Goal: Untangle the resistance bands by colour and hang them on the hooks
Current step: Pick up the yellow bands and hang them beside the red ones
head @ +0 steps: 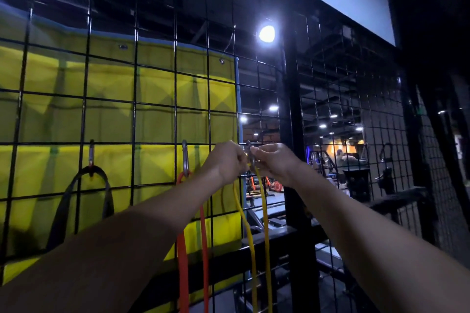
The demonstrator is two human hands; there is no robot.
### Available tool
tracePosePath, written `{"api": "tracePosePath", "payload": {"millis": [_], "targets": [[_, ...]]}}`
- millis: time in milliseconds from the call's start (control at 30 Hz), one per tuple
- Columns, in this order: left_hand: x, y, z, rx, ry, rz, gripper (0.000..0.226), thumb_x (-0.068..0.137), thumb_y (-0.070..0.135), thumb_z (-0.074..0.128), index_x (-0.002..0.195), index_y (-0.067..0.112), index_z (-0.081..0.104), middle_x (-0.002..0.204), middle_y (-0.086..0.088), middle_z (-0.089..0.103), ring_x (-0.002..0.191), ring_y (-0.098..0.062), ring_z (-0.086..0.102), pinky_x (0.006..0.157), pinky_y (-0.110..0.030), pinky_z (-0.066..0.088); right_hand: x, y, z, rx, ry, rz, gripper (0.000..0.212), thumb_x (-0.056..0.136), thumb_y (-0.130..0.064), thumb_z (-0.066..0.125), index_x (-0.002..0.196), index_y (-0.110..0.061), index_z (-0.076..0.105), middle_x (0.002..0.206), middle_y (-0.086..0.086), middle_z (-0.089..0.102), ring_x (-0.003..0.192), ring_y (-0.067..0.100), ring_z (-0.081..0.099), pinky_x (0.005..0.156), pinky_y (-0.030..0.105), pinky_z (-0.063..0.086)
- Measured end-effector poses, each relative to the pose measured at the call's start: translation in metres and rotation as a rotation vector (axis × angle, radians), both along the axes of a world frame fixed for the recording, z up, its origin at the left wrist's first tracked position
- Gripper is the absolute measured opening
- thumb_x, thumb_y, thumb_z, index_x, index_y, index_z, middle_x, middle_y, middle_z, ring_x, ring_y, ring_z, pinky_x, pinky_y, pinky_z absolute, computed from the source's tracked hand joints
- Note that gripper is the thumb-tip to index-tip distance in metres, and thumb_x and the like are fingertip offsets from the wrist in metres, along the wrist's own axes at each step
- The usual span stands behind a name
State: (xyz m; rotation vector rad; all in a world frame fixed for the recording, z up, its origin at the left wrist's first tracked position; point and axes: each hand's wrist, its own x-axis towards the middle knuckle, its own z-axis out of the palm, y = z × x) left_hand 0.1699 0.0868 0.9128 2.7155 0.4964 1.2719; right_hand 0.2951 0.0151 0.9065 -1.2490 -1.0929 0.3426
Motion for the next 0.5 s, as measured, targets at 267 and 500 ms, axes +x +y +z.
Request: {"api": "tracePosePath", "payload": {"millis": [267, 500], "targets": [[0.002, -0.023, -0.040, -0.250, -0.152, -0.013, 0.038, 0.080, 0.003, 0.065, 0.115, 0.012, 0.054, 0.089, -0.003, 0.056, 0.079, -0.020, 0.055, 0.067, -0.028, 0.045, 0.004, -0.024, -0.066, 0.031, 0.028, 0.079, 0.012, 0.084, -0.002, 0.063, 0.094, -0.009, 0.065, 0.087, 0.011, 0.065, 0.078, 0.018, 0.062, 0.072, 0.027, 0.049], [0.000, -0.064, -0.122, -0.508, -0.262, -0.103, 0.037, 0.086, 0.011, 0.060, 0.117, 0.011, 0.040, 0.089, -0.002, 0.052, 0.081, -0.019, 0.054, 0.067, -0.031, 0.044, 0.002, -0.052, -0.134, -0.020, 0.049, -0.086, 0.014, 0.086, 0.004, 0.056, 0.086, -0.008, 0.063, 0.079, 0.008, 0.058, 0.072, 0.016, 0.057, 0.070, 0.027, 0.045]]}}
